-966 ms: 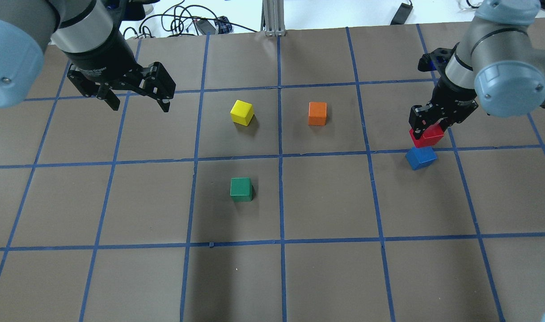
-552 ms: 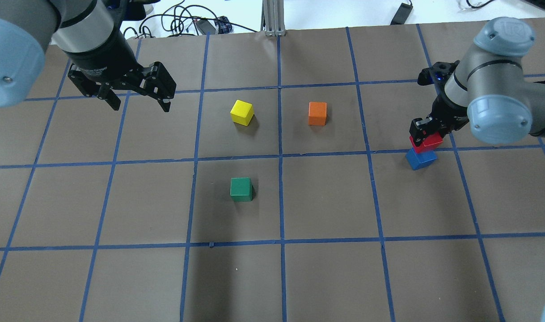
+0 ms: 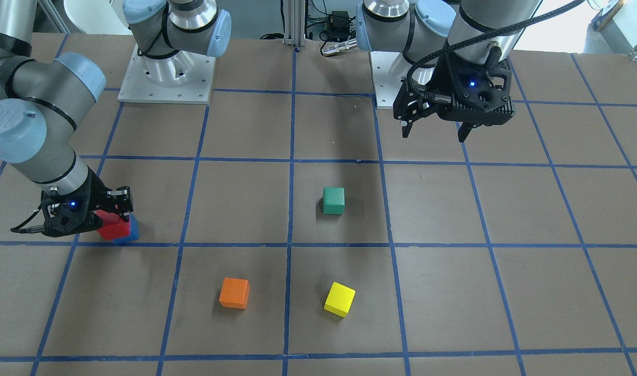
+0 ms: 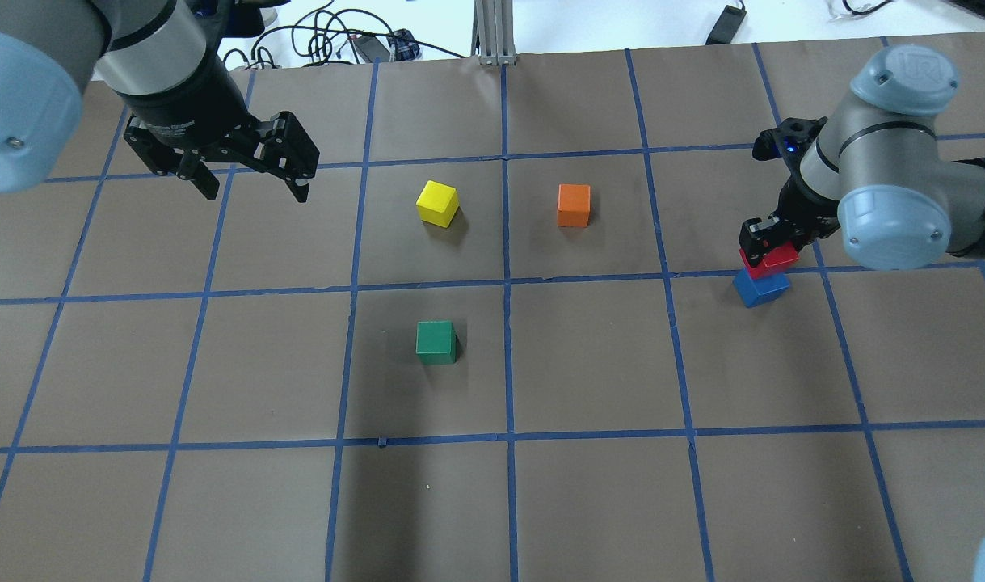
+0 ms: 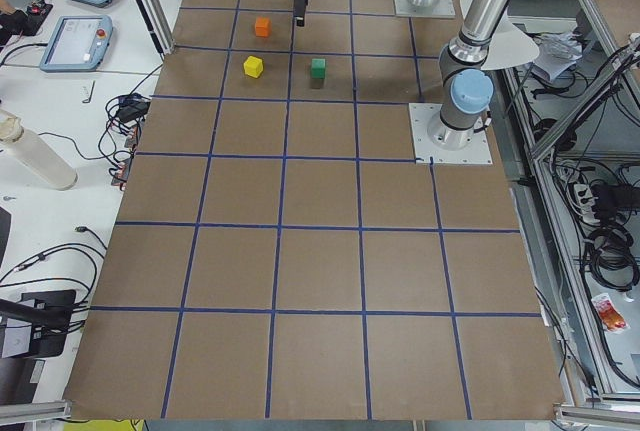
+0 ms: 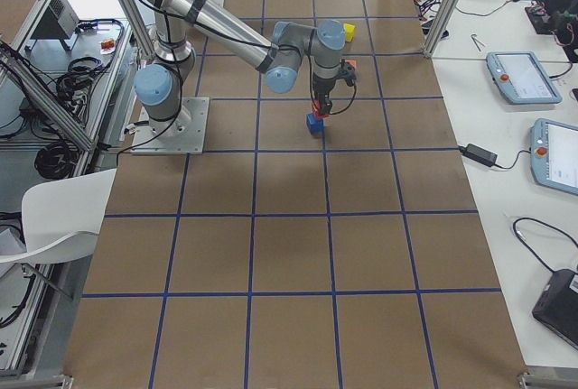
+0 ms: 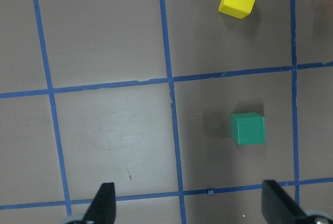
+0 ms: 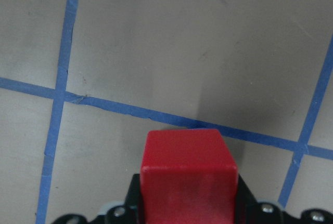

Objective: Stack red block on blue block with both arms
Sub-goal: 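Lower the red cube onto the blue cube with the right gripper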

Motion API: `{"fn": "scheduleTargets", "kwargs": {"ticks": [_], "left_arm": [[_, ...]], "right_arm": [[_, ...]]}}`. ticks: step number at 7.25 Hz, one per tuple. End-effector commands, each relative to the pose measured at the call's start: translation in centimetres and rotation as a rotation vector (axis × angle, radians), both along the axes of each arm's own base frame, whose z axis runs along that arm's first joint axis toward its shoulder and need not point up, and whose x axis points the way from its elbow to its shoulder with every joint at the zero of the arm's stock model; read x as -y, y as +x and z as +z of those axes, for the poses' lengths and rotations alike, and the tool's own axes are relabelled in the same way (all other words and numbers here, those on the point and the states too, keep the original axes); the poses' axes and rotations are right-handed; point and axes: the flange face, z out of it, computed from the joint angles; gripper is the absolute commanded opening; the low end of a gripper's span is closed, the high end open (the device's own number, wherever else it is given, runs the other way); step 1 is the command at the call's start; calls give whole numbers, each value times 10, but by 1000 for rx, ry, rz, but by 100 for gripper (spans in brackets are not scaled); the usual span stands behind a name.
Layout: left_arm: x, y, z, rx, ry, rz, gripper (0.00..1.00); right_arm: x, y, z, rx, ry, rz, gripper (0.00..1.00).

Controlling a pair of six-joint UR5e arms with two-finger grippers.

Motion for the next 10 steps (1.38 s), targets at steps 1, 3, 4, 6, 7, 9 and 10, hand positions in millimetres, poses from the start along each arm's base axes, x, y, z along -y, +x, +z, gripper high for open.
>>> {"fn": "scheduleTargets", "kwargs": {"ticks": [1,3,4,6,7,9,10], "left_arm": [[-1,0,1,-1,-1,0,100],[-2,0,2,-3,-4,-2,100],[-1,0,2,-3,-4,0,100],[-1,0,2,-3,-4,0,100],[0,0,2,-5,-4,0,100],[2,0,3,-5,-6,1,100],[2,0,3,-5,-6,0,100]], "right_arm": [[0,-3,-1,-21,4,31,0],[-1,-3,-2,-22,12,30,0],[-2,-3,-3,-22,18,30,0],[-3,-3,-5,-18,27,30,0],[-4,-2,-5,-17,31,30,0],[-4,-2,-6,-17,31,30,0],[-4,-2,-5,-18,28,31,18]]}}
